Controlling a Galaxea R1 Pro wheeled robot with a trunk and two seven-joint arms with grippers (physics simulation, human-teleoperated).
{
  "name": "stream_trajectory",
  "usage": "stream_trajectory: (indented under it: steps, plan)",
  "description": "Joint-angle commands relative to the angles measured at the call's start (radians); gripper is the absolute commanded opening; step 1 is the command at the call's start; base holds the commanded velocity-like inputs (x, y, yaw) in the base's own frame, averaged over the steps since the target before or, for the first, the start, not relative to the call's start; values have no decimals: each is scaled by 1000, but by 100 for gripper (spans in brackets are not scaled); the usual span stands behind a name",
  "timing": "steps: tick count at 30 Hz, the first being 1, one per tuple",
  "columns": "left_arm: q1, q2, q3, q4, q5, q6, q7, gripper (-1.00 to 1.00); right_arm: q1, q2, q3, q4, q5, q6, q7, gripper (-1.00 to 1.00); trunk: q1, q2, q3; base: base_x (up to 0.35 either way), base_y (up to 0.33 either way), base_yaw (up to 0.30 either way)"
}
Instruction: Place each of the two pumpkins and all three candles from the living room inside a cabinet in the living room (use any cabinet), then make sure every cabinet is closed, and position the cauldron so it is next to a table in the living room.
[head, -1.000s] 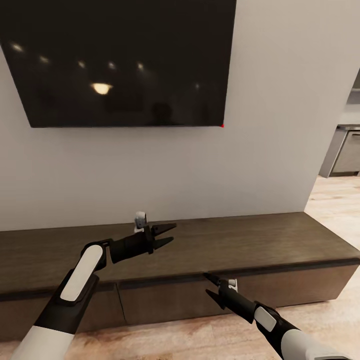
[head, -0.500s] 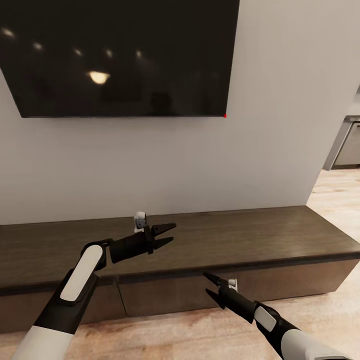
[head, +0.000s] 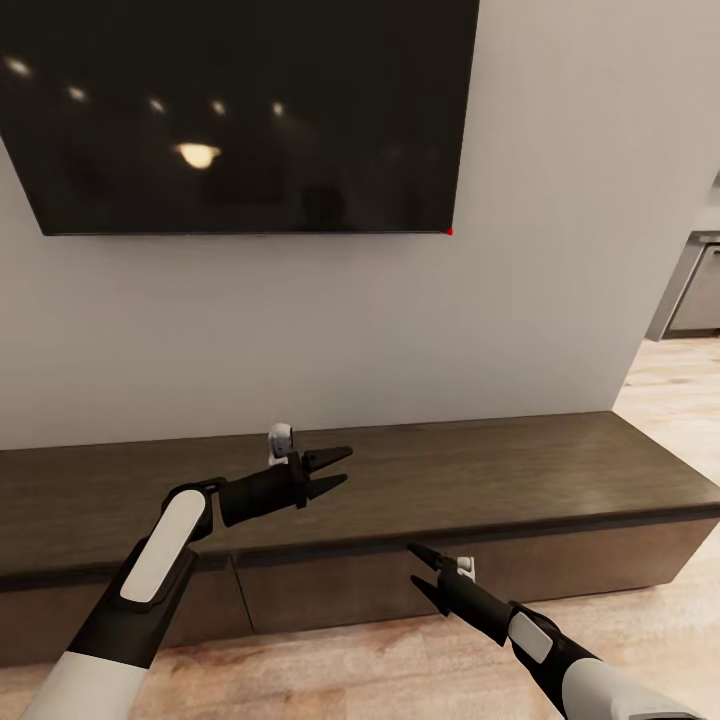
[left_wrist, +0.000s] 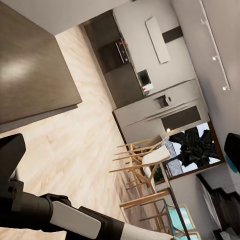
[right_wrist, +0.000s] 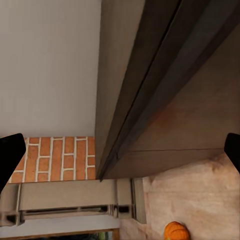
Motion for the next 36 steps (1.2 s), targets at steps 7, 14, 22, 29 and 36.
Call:
stream_trajectory:
  steps: [7,14,22,29,36]
  plan:
    - [-1,1,-1,0,-9,1,-11,100,0,0,6,0,-10,7,1,100,0,0,-1,52,0,0]
    - [-1,1,-2,0,-9,1,-11,100,0,-1,6,1,-10,7,1,100,0,0,-1,137,0,0]
    - [-1,1,-3,-5,-9,1,-12,100,0,0,6,1,-10,7,0,100,2,-2,-24,6,0,0]
    - [-1,1,-3,-7,-9,1,-12,100,0,0,6,1,-10,7,1,100,6,-3,-51,0,0,0]
    - [-1,1,-30,-10,-10,1,-12,100,0,0,6,1,-10,7,1,100,7,-4,-67,0,0,0]
